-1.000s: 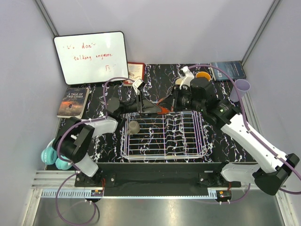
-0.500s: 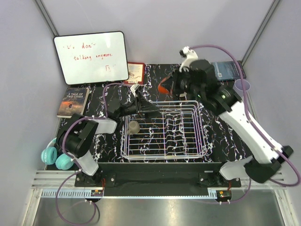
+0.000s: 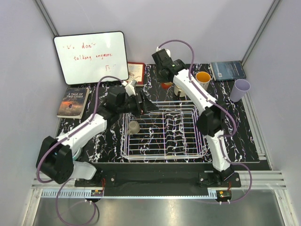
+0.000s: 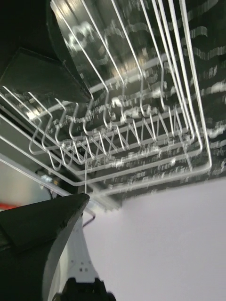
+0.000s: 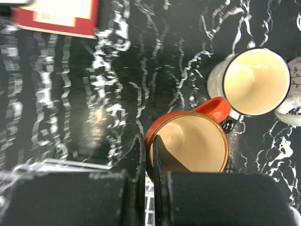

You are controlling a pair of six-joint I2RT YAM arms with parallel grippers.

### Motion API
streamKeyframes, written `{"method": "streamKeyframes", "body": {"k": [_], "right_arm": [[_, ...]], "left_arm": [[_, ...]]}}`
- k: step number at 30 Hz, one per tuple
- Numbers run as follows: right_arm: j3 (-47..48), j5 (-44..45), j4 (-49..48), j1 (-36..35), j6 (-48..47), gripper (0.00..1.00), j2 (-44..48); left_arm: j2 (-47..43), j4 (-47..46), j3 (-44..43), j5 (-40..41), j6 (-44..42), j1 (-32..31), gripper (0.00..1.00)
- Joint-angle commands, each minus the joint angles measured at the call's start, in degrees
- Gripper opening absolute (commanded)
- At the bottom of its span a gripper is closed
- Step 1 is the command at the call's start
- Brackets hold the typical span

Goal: Unload the cups from the dish rack

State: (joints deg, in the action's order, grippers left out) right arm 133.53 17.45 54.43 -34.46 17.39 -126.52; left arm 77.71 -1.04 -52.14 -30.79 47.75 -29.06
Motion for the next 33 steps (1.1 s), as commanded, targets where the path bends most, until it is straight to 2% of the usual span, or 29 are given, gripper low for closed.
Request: {"method": "streamKeyframes", "body": {"k": [1, 9, 16, 25, 33], "right_arm": [[8.8, 4.0, 3.2, 0.3, -0.6, 0.00, -3.5], [13.9, 4.2, 2.3, 0.3, -1.6, 0.00, -13.0], [14.0, 4.9, 0.7, 0.8, -2.9, 0.00, -17.8], [19.5, 3.6, 0.2, 1.5, -2.4, 0.00, -24.6], [17.1, 7.9, 0.6, 1.4, -3.1, 0.00, -26.4]], "left_arm": [[-5.5, 14.4, 0.7, 11.8, -7.0, 0.1, 0.82], [-9.9, 16.4, 3.6, 16.8, -5.7, 0.0, 0.82], [-11.3, 17.8, 4.4, 19.1, -4.9, -0.9, 0.81], [-15.3, 19.9, 6.1, 23.7, -4.6, -2.1, 0.80], [-17.5, 21.7, 7.2, 26.6, -4.7, -2.5, 0.81]]}}
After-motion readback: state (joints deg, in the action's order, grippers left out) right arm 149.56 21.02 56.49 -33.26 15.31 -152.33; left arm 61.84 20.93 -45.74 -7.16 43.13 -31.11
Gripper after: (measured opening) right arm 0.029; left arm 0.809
